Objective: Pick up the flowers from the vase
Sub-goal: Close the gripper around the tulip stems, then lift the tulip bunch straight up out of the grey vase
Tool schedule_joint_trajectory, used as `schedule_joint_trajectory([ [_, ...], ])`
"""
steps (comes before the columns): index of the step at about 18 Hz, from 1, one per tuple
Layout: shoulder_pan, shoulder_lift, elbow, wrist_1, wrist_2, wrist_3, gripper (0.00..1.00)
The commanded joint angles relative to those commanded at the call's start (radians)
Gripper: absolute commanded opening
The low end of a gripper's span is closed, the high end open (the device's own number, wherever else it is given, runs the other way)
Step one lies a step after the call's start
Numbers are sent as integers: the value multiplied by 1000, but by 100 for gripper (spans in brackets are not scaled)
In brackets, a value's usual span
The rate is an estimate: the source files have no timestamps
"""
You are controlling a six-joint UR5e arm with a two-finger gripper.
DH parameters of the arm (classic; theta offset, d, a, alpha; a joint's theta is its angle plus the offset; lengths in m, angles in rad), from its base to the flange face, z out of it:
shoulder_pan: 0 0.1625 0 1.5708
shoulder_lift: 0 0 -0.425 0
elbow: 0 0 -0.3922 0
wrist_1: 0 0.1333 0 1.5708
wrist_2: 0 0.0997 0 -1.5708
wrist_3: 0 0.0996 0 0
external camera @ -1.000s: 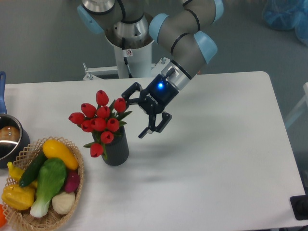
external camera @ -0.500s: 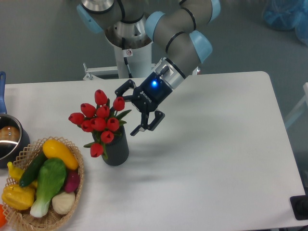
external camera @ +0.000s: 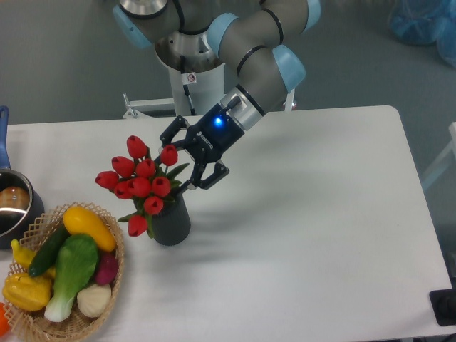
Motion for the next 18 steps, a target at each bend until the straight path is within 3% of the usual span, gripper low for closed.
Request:
schedule_joint_trajectory([
  [13, 34, 54, 20, 0, -9, 0, 0],
  [18, 55, 72, 49, -6, -90, -70, 0],
])
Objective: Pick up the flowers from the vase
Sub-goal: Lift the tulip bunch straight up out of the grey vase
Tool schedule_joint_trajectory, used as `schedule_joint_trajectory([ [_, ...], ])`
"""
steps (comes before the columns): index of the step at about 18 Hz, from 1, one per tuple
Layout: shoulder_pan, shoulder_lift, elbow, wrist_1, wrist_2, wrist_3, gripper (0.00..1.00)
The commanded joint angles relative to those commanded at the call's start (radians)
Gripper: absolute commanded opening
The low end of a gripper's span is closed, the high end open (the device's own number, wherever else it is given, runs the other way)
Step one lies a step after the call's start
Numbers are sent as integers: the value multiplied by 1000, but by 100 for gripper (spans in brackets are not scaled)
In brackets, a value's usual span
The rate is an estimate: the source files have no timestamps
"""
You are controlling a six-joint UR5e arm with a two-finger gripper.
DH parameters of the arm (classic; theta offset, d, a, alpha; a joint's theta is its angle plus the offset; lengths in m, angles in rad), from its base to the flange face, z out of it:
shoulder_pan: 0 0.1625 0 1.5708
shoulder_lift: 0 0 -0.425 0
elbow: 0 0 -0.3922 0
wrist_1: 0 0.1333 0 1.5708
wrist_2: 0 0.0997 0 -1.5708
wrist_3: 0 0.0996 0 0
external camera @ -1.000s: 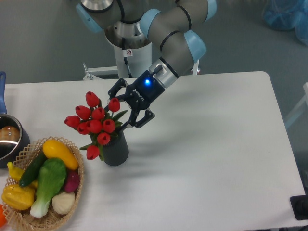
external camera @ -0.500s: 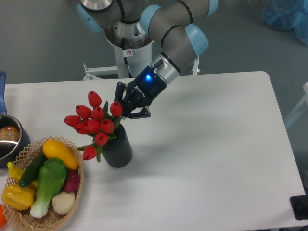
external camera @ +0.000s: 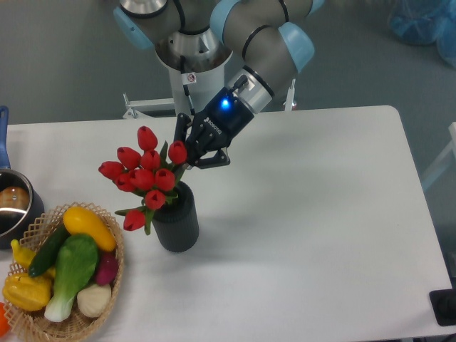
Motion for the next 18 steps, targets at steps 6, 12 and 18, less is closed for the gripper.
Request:
schedule_joint_trajectory([
  [6, 46, 2, 78, 2, -130, -137, 0],
  [12, 80, 5, 118, 2, -192, -224, 0],
  [18, 120, 15, 143, 3, -278, -302, 0],
])
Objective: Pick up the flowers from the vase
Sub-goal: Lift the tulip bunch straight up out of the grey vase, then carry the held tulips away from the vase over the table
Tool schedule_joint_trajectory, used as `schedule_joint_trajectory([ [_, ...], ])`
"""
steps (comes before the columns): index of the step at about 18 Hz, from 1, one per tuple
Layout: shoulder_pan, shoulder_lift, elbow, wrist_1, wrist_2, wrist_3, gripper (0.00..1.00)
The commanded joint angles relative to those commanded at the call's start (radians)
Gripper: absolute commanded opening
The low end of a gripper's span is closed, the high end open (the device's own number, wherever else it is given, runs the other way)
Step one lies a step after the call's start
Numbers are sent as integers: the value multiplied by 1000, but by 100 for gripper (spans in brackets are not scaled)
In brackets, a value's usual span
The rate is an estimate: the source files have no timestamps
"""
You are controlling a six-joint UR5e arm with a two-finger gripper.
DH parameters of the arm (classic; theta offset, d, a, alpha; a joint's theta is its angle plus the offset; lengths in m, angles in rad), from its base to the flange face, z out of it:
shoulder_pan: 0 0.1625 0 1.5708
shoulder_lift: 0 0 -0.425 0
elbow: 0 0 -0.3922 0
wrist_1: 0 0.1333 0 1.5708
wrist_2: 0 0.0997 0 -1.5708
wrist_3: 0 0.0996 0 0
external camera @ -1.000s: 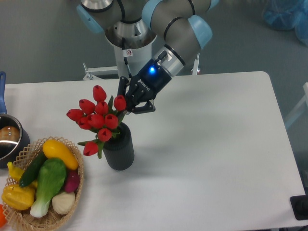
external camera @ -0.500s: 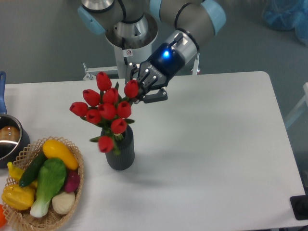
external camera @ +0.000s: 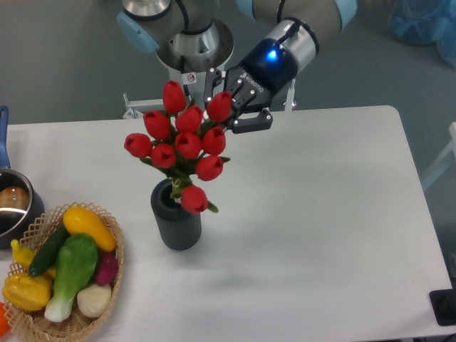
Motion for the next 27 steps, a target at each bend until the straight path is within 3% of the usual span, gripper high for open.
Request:
schedule_joint_trajectory([
  [7, 74, 0, 49, 5, -77, -98, 0],
  [13, 150, -8, 66, 37, -45, -34, 0],
  [15, 172, -15, 68, 57, 48, 70, 0],
  [19, 178, -51, 97, 55, 416, 200, 0],
  [27, 163, -112, 118, 45, 843, 345, 0],
])
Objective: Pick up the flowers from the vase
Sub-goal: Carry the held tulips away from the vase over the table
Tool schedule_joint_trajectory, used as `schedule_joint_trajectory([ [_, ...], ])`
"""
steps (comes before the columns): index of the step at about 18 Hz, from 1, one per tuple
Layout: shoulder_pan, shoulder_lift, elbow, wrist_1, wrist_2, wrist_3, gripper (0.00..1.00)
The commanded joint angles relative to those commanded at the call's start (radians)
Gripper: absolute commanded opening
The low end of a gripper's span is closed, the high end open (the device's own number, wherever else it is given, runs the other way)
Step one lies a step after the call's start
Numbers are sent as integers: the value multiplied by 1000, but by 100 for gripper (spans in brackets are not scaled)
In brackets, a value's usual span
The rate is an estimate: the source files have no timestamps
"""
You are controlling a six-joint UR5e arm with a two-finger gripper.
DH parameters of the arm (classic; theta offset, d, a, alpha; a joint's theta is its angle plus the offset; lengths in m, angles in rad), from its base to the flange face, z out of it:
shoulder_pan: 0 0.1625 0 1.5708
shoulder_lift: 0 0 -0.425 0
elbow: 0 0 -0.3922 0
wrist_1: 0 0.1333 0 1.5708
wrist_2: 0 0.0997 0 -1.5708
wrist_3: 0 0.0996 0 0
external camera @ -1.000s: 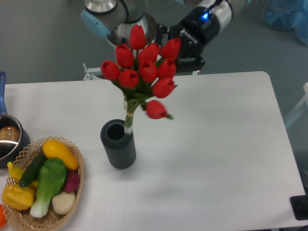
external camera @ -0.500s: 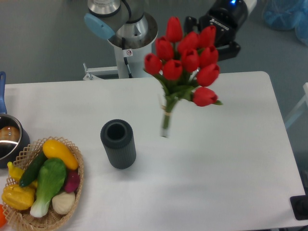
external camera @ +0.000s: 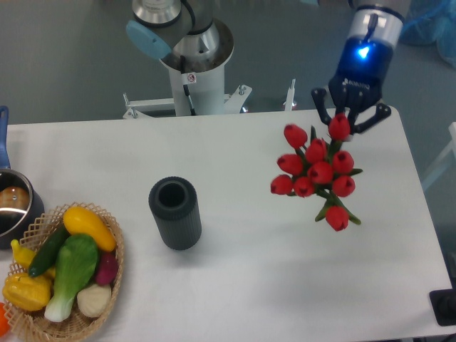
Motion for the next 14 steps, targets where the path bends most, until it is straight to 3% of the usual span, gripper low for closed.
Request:
schedule_joint_trajectory([
  [3, -32, -26, 38, -3, 178, -1, 0],
  [5, -96, -38, 57, -15, 311, -1, 0],
  [9, -169, -40, 97, -159, 564, -11, 0],
  [11, -193, -43, 120, -205, 626, -11, 0],
  [14, -193, -49, 149, -248, 632, -11, 0],
])
